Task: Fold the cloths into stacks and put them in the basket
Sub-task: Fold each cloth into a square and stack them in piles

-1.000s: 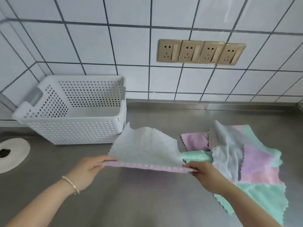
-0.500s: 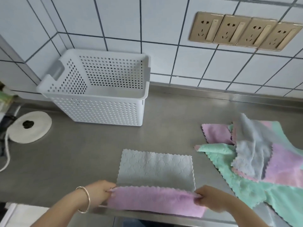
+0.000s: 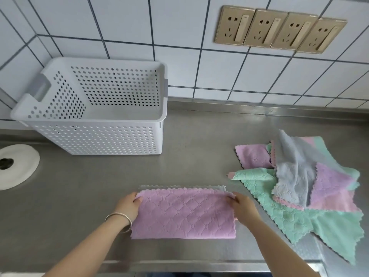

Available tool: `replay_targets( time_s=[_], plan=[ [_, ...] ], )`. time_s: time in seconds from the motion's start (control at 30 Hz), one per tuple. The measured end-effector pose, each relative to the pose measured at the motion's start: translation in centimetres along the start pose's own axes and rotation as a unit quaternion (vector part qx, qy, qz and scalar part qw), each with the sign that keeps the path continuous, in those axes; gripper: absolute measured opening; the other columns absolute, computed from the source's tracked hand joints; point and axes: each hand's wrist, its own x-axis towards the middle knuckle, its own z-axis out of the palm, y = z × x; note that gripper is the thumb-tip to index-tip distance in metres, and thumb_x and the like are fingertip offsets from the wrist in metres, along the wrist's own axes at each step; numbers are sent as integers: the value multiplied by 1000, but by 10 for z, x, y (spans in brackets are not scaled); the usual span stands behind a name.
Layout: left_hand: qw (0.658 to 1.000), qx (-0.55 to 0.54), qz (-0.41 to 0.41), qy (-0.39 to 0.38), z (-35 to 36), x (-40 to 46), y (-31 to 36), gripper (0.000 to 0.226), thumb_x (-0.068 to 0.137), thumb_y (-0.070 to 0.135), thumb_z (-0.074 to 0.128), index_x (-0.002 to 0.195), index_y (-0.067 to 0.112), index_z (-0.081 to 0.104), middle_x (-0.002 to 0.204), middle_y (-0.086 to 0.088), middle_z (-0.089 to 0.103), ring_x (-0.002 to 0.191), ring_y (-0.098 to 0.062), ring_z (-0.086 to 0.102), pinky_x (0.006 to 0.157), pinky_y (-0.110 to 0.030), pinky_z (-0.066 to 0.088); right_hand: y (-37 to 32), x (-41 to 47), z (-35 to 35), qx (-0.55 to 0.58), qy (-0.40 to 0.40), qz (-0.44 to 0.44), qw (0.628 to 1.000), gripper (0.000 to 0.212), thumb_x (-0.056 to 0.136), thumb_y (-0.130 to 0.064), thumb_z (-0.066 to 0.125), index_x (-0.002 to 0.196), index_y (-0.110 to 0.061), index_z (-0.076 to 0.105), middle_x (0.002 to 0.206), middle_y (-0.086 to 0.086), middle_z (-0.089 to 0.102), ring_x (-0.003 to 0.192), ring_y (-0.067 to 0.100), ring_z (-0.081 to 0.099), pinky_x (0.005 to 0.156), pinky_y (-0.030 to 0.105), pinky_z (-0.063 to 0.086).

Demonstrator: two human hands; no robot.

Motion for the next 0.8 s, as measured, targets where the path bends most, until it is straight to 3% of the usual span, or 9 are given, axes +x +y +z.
replay_targets(
  time_s=[0.1,0.27,0.43,0.63,0.8],
  plan=[
    [1000,4,-12,14,3,4,-1,39,98,20,38,132,3,46,139,-16,49,127,-33,46,101,-33,36,-4,4,3,-16,20,-20,999,20,95,-18,43,82,-22,59,71,5,62,70,24,58,60,30,43],
    [1000,8,-17,21,7,11,-2,39,97,20,39,131,1,45,138,-18,49,126,-35,46,101,-34,36,-6,11,8,-31,43,-15,998,22,95,-28,45,96,-19,65,81,6,67,79,25,61,66,30,45],
    [999,18,-37,35,8,19,-4,38,97,25,40,125,1,48,129,-22,55,118,-38,51,97,-37,40,-8,14,11,-42,63,-3,997,24,93,-32,47,87,-16,64,78,6,67,77,25,61,71,34,50],
    [998,17,-45,52,12,27,-7,32,95,29,42,103,0,54,109,-24,62,101,-38,57,85,-38,45,-9,17,14,-54,73,31,995,30,90,-36,51,64,-19,53,68,3,61,71,23,58,62,30,45],
    [996,29,-46,73,15,29,-5,34,95,32,41,99,0,52,105,-24,62,96,-38,58,81,-38,46,-13,16,14,-66,86,44,993,34,89,-34,52,58,-23,44,67,1,57,73,23,58,62,28,43]
  ],
)
